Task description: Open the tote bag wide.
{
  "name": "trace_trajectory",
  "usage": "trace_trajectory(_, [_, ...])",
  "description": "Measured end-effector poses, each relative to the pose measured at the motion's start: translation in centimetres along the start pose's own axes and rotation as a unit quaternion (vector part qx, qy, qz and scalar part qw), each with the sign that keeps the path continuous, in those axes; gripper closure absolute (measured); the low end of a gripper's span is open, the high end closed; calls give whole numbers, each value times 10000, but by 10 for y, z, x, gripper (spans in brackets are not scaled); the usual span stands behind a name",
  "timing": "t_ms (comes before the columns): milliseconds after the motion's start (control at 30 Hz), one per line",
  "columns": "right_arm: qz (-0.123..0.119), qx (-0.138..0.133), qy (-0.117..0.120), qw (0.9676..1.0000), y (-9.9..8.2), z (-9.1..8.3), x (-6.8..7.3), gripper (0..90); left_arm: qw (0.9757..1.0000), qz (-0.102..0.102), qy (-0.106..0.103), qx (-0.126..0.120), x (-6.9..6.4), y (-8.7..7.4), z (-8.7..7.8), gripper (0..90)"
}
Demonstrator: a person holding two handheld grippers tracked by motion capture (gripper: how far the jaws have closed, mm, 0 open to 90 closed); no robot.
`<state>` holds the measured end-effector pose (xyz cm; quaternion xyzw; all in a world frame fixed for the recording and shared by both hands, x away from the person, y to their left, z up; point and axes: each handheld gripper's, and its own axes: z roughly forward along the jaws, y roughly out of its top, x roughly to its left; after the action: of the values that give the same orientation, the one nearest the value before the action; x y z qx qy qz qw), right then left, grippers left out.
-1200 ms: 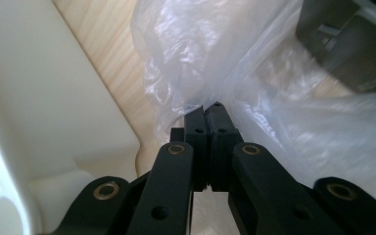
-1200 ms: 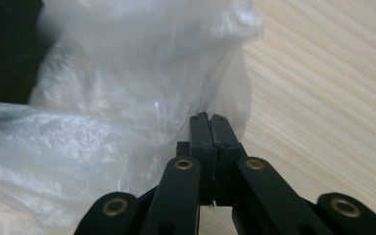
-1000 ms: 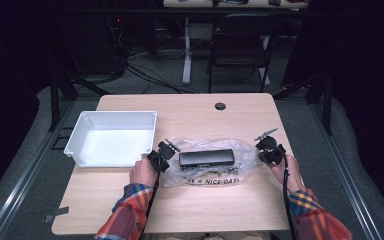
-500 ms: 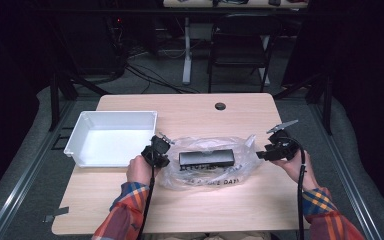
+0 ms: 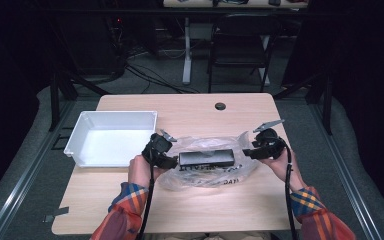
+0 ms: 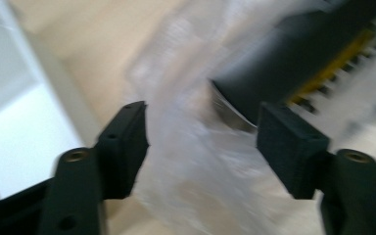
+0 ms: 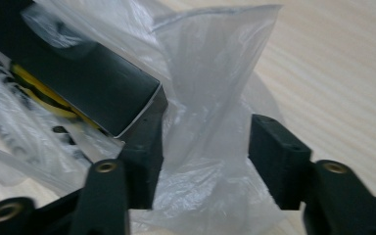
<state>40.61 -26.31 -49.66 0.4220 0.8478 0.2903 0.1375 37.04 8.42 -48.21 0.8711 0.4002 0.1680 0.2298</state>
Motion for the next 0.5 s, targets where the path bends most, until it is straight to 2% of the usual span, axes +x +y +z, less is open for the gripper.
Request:
trace_trajectory(33, [31,-10,38,10000,-1,5,-1,583,9998,43,-159,110,-3,-1,4,322])
trace_trajectory(67, [105,-3,110,9999,-4,12,-3,674,9994,150,-127,274,-7,-3,9,342])
trace_trajectory(133, [185,85,186,9996,-7,24,-6,781,9967,336,-99,726,-10,-5,23,365])
trace_trajectory(200, [205,138,161,9996,-8,35,-8,855,9944,393,-58,984,-8,-9,36,495])
trace_trajectory(300, [204,193,11,9996,-8,45,-10,896,9928,392,103,1125,-2,-15,51,623])
trace_trajectory(467, [126,338,-618,9974,-10,53,-12,900,9936,342,313,1025,7,-16,60,793])
trace_trajectory(500, [141,360,-653,9971,-11,54,-14,900,9930,389,373,1048,7,-16,62,809])
